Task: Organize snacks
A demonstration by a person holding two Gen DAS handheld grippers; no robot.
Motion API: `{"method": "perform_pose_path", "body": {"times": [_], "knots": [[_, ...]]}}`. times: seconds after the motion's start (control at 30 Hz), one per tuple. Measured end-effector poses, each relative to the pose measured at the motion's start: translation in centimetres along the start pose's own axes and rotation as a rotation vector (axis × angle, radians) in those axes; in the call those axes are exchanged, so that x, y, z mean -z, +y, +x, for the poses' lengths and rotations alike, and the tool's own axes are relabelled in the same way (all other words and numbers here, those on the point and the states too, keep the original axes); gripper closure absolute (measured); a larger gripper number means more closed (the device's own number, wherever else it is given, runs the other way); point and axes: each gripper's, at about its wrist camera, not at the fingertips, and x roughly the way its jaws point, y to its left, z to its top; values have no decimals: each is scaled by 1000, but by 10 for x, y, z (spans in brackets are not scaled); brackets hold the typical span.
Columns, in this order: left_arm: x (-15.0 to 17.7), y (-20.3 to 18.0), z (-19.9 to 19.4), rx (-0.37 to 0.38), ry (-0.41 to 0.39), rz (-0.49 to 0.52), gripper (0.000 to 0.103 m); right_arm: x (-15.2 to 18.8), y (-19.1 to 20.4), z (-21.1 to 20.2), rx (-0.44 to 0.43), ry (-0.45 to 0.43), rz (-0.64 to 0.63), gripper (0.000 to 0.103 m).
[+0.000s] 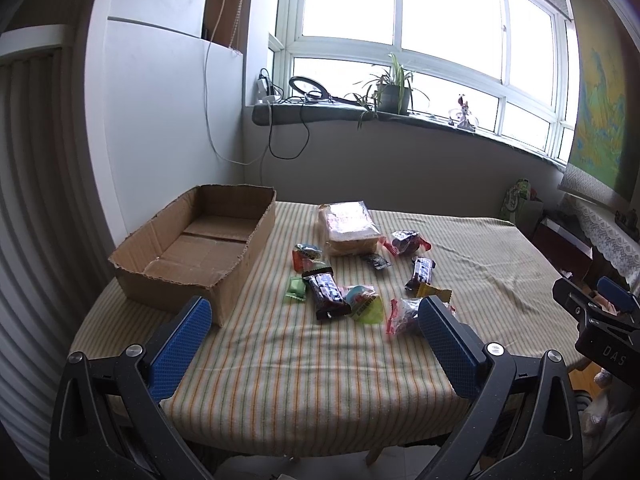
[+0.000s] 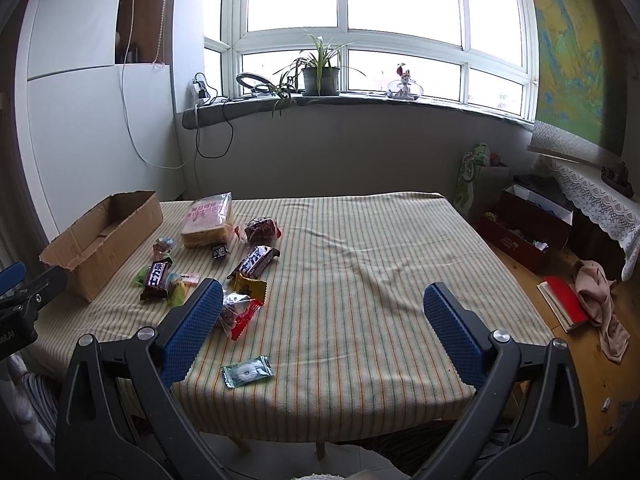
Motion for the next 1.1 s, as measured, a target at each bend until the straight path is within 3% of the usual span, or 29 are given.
{"method": "perform_pose_path", "body": {"times": [0.43, 0.53, 0.7, 0.77, 1.1], "knots": [[1, 0, 15, 6, 30, 6, 3, 7, 1, 16, -51, 40, -27, 1], [5, 5, 22, 11, 57, -4, 5, 13, -3, 23, -81, 69, -30, 9], [12, 8, 35, 43, 133, -15, 19, 27, -7, 38, -135, 140, -32, 22], [14, 7, 40, 60, 138, -6, 23, 33, -6, 44, -159, 167, -37, 32], [16, 4, 69, 130, 214, 2, 38, 52, 14, 62, -288, 250, -75, 40]]}}
